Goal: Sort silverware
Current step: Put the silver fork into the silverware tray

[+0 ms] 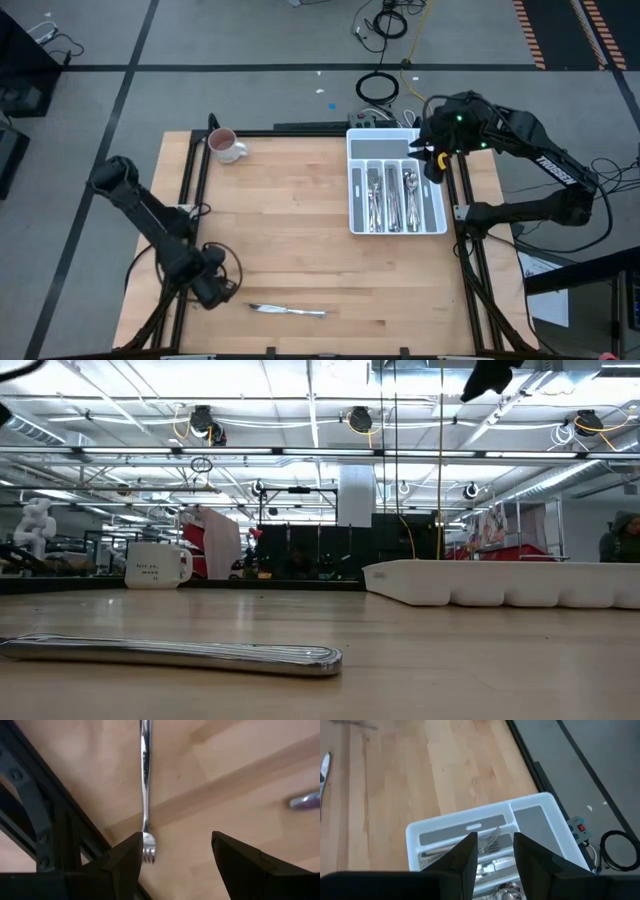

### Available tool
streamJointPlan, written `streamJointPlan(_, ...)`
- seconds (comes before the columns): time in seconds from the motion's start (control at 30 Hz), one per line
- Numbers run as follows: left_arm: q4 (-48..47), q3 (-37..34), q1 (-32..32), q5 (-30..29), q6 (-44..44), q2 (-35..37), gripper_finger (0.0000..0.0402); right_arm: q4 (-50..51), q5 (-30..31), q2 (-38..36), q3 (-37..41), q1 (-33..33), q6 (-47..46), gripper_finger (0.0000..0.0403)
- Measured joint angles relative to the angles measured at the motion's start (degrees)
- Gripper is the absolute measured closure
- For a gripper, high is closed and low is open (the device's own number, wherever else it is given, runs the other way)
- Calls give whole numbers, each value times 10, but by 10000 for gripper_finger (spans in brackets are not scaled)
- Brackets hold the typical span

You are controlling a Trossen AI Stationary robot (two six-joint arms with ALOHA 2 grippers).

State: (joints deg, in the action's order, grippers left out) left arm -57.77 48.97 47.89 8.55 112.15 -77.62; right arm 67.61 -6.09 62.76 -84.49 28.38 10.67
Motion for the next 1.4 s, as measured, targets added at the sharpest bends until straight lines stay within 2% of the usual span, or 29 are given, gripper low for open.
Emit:
streamJointPlan(0.13,20,-13,43,6,30,0,159,-15,0,0,0,0,-21,286)
streamJointPlan(0.33,109,-65,88,22,86,0,159,-17,0,0,0,0,-61,286)
streamJointPlan(0.7,178,-157,94,36,81,0,171,-15,-3,0,0,0,-111,286)
streamJointPlan(0.9,189,-168,95,46,62,-4,230,-6,-22,0,0,0,-120,286)
streamJointPlan(1.17,211,-170,96,58,53,-9,380,6,-30,0,0,0,-116,286)
streamJointPlan(1.4,250,-152,66,54,61,-5,394,-3,-28,1,0,0,-99,286)
